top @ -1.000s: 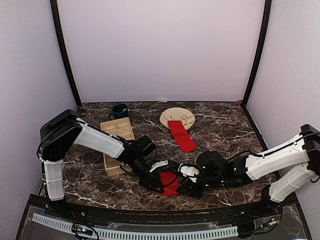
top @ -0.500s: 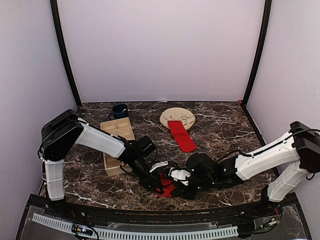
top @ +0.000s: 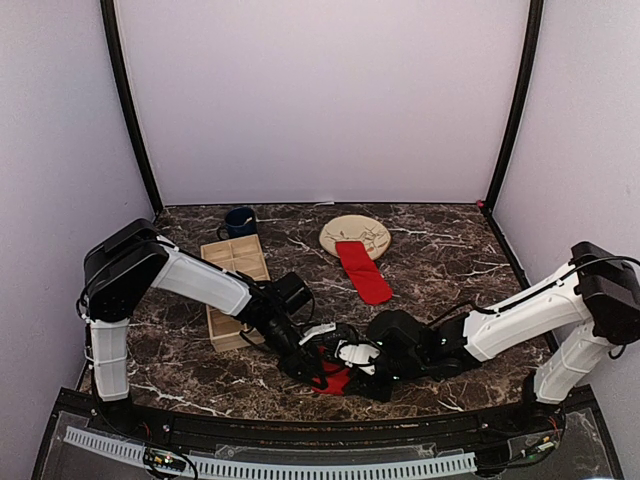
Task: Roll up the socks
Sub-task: Roll the sock at the center of the board.
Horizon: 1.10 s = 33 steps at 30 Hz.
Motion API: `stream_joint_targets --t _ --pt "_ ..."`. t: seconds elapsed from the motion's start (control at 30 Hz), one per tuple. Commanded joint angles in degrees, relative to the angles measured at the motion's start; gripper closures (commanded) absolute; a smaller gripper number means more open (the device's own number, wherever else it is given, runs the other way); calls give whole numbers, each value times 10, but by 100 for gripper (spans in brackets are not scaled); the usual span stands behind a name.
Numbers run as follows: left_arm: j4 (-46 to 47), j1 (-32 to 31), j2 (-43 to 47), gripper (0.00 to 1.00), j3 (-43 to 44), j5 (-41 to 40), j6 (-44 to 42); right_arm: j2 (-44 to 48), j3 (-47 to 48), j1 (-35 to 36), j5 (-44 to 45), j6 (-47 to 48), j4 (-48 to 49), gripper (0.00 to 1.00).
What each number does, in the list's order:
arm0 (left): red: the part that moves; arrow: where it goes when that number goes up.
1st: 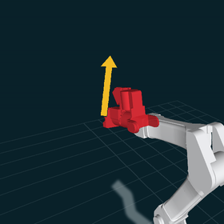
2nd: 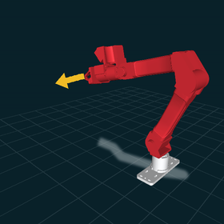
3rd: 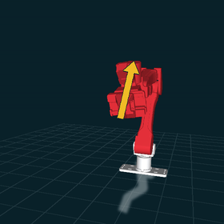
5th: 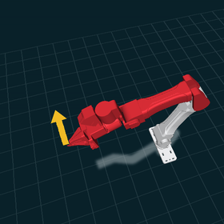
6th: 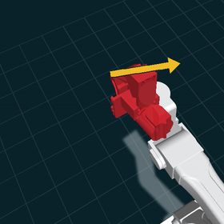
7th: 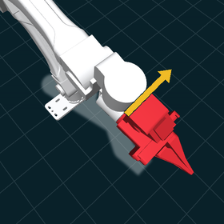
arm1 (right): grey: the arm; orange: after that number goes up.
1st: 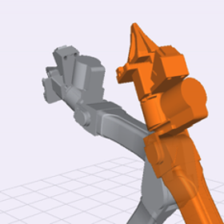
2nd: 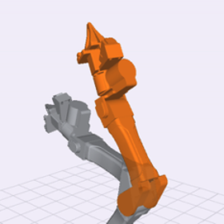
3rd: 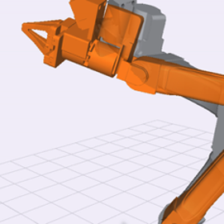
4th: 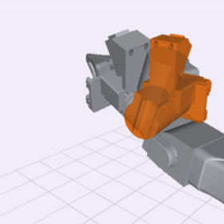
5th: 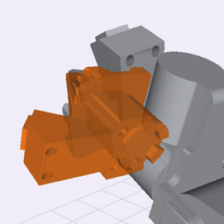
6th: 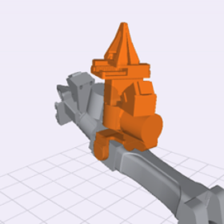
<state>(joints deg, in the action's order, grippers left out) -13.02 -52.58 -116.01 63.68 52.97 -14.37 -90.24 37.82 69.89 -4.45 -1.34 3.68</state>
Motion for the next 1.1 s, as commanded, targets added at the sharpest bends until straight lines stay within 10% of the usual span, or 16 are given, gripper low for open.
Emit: stream_joint_targets --t 0.0,0.53,1.07 --pt "-34 2 -14 80 3 -10 -9 -17 15 7 0 5 4 70" --pt "-34 2 -14 68 2 -25 15 -26 14 7 -8 3 -1 99" --pt "122 20 78 62 -96 -90 117 -15 -2 6 -11 -20 11 100"
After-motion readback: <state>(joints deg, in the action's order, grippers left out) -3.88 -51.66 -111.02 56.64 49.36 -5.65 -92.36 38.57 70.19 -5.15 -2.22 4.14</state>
